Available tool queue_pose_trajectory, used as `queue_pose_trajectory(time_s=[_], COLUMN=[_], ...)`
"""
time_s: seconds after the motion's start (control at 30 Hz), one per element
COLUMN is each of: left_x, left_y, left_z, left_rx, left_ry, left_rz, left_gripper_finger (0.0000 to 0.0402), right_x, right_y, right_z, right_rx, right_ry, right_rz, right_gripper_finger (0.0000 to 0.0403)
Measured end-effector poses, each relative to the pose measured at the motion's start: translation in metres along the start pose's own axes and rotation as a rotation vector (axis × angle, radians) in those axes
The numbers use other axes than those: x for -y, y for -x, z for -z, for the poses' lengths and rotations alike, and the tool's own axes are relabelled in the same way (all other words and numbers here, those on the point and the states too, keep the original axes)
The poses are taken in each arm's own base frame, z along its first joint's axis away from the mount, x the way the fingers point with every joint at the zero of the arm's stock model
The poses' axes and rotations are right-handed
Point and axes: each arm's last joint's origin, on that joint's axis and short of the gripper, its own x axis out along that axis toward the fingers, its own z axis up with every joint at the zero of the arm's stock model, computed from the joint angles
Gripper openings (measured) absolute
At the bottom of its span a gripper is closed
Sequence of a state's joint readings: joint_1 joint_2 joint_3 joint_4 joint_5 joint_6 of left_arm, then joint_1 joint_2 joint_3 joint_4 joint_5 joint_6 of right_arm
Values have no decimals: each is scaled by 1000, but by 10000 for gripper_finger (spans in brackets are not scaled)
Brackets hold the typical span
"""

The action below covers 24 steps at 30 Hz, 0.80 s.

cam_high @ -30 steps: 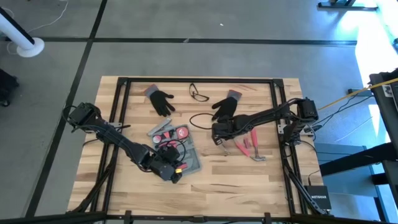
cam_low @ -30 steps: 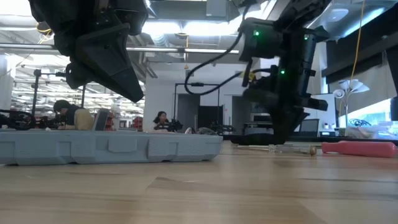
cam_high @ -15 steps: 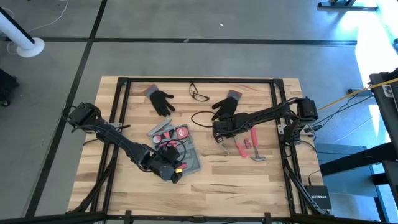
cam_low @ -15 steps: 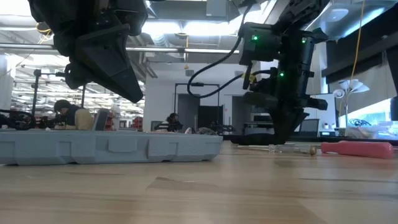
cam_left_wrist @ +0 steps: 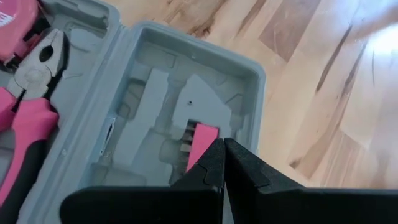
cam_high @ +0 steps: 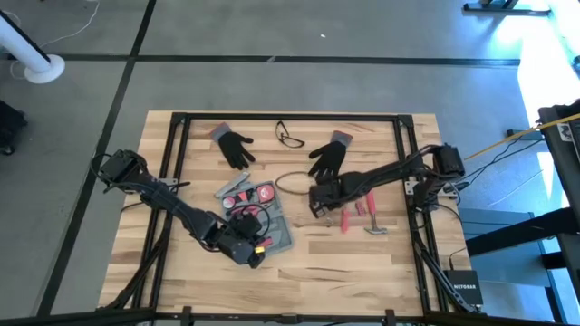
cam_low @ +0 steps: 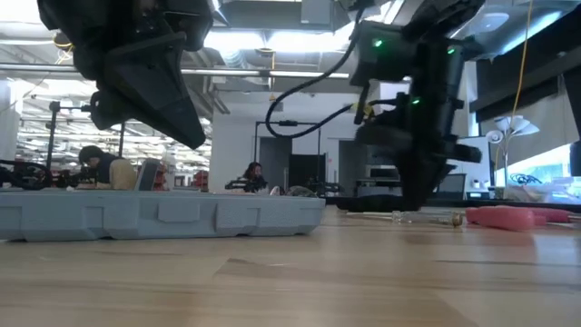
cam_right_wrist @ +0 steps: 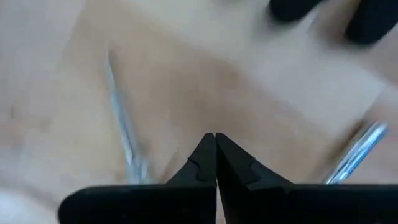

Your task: Prefit tool cases

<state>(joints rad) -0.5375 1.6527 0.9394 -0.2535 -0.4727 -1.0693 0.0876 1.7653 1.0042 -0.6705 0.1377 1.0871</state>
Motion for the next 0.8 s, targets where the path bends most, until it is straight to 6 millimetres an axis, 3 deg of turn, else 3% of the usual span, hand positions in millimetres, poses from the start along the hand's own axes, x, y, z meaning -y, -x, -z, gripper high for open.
queue_pose_trajectory(time_s=[0.47,0.8], left_x=[0,0], left_y=[0,0], left_z=[-1,0], left_rx=[3,4], left_ry=[-23,-27], left_rz=[-2,-1], left_gripper_finger=[0,0], right_x=[-12,-13], right_y=[6,7], right_z=[40,43], right_rx=[-56,-69], right_ry=[29,32], right_rz=[22,15], right_gripper_finger=[0,0])
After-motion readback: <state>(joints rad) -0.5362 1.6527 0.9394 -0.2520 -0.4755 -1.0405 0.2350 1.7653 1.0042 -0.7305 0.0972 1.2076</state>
